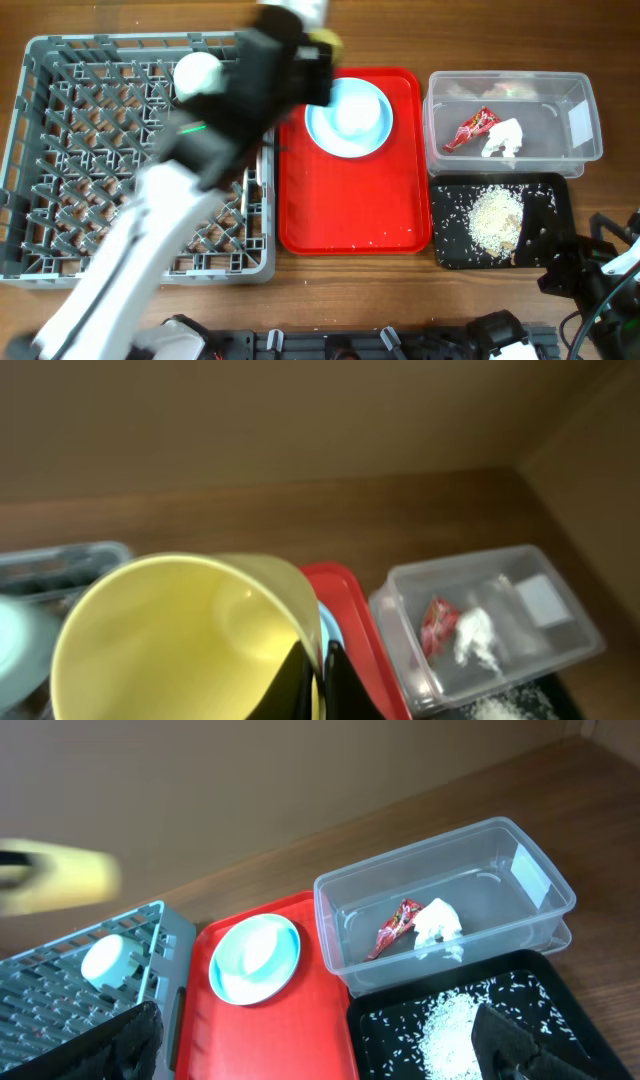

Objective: Sort waste into correct bins and load items into the dishwasher rack
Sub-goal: 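Carry the yellow cup left into the dish rack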

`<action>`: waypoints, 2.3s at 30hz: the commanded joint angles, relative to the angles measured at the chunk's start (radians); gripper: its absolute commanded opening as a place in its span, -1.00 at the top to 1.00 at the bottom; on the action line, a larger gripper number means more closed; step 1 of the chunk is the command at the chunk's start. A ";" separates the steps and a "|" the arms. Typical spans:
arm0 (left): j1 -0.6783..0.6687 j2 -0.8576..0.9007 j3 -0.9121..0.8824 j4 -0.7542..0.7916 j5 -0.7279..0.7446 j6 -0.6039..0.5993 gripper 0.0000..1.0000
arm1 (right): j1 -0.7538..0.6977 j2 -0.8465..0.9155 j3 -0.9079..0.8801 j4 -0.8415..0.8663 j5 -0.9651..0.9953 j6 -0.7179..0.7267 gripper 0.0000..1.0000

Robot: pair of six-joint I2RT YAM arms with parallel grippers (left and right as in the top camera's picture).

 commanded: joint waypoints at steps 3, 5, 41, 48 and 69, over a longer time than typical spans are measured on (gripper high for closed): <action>0.418 0.003 -0.014 -0.232 0.725 -0.042 0.92 | -0.005 -0.003 0.005 0.002 0.017 0.006 -1.00; 0.548 0.047 -0.028 -0.295 0.818 -0.009 0.92 | -0.005 -0.003 0.005 0.002 0.017 0.006 -0.99; 0.931 0.522 -0.349 -0.209 1.532 0.201 0.92 | -0.005 -0.003 0.005 0.002 0.017 0.006 -0.99; 0.864 0.530 -0.349 -0.156 1.469 0.219 0.92 | -0.005 -0.003 0.005 0.002 0.017 0.006 -0.99; 0.910 0.547 -0.362 -0.143 1.014 0.159 0.92 | -0.005 -0.003 0.005 0.002 0.017 0.006 -0.99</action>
